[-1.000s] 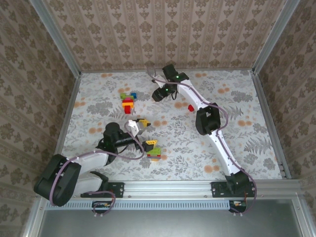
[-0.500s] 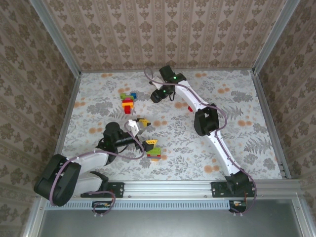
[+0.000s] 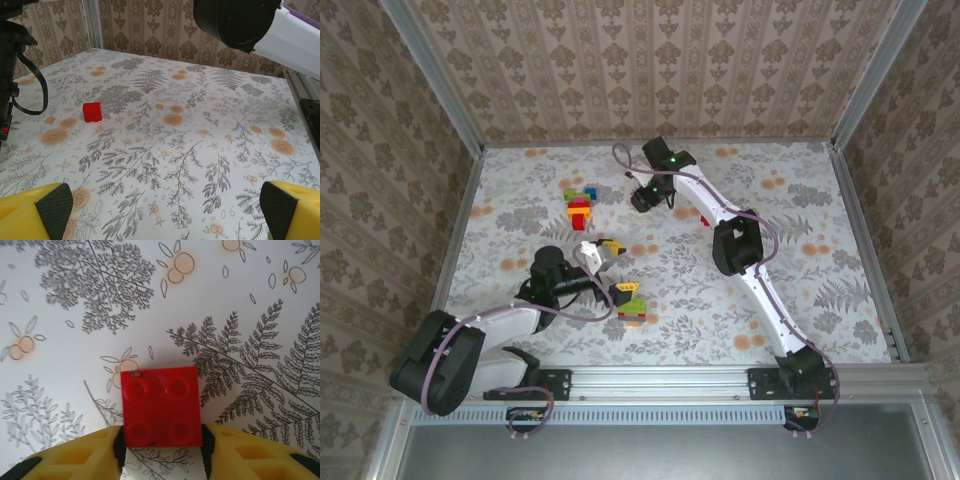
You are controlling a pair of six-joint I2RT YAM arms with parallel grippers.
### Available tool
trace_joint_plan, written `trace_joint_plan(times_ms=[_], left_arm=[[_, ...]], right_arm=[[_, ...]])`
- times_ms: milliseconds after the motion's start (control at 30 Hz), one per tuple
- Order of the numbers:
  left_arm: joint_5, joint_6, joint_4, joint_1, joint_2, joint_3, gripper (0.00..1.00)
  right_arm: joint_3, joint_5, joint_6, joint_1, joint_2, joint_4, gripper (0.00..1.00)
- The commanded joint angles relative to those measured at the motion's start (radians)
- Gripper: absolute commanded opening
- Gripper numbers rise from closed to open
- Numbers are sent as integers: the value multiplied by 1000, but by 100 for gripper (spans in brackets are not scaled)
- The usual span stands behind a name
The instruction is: Assemble a carrot with lego
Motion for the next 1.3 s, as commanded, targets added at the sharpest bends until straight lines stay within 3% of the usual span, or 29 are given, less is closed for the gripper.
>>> trace_joint_plan(times_ms=[0, 267, 500, 1067, 1267], left_arm=[[23, 3, -9, 6, 9, 24, 100], [27, 6, -11, 6, 18, 31, 100], [29, 6, -13, 6, 26, 34, 100], [27, 5, -19, 7, 31, 39, 100], [24, 4, -24, 8, 27, 41, 100]], right_arm=[[-13, 21, -3, 11, 13, -24, 46], [-6, 26, -15, 12, 18, -14, 55], [17, 23, -38, 14, 32, -14, 56], [31, 33, -42, 16, 36, -20, 44], [-131, -45, -12, -4, -63, 55, 40]])
